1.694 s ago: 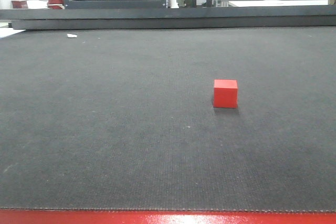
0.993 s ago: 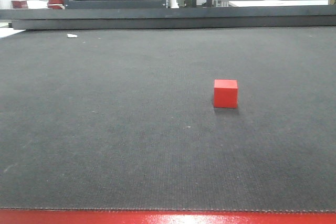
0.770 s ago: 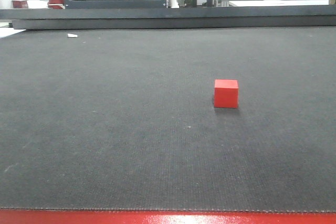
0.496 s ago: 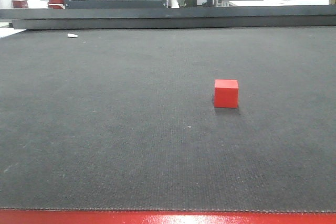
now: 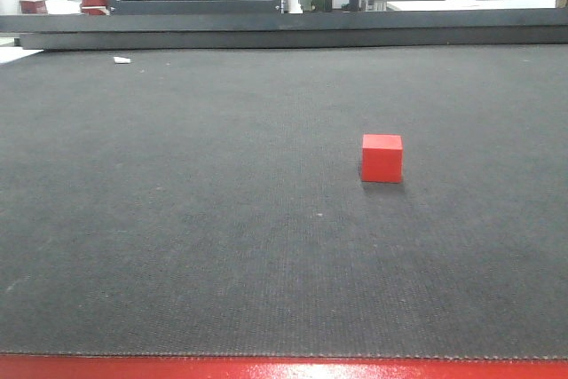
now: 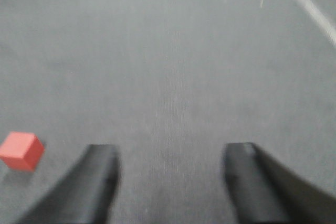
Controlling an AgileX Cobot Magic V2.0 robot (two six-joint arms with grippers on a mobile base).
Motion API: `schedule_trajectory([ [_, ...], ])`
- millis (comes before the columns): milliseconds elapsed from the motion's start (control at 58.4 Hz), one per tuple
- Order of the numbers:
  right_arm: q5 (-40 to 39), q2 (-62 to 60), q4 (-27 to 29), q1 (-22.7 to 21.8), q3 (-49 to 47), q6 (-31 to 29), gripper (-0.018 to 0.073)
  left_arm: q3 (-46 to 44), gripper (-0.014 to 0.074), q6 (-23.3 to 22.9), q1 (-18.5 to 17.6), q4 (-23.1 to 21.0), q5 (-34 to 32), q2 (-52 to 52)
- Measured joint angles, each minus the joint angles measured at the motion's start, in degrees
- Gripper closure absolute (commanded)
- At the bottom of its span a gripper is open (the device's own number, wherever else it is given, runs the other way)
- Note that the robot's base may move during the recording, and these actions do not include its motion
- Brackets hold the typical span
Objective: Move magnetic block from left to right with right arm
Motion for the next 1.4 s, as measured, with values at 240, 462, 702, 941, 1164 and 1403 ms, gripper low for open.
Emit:
schedule_trajectory([
  [240, 10.1, 16.5, -0.5, 10.5, -13.8, 4.4, -0.0074, 0.0, 0.0722, 0.0, 0.0, 0.0, 0.0, 0.0],
  [462, 17.0, 32.2, -3.0, 21.9, -27.0, 15.8, -0.0074, 0.0, 0.0722, 0.0, 0.0, 0.0, 0.0, 0.0],
  [702, 21.2, 48.7, -4.7, 27.3, -38.8, 25.9, -0.0074, 0.0, 0.0722, 0.0, 0.0, 0.0, 0.0, 0.0],
  [941, 25.2, 62.3, -5.3, 28.9, -48.1, 28.9, -0.0074, 0.0, 0.0722, 0.0, 0.0, 0.0, 0.0, 0.0],
  [1164, 28.6, 69.8, -5.5, 29.0, -52.7, 31.1, -0.0074, 0.0, 0.0722, 0.0, 0.0, 0.0, 0.0, 0.0],
  [1403, 28.7, 73.3, -5.6, 29.0, -53.3, 32.8, -0.0072, 0.0, 0.0722, 0.0, 0.0, 0.0, 0.0, 0.0],
])
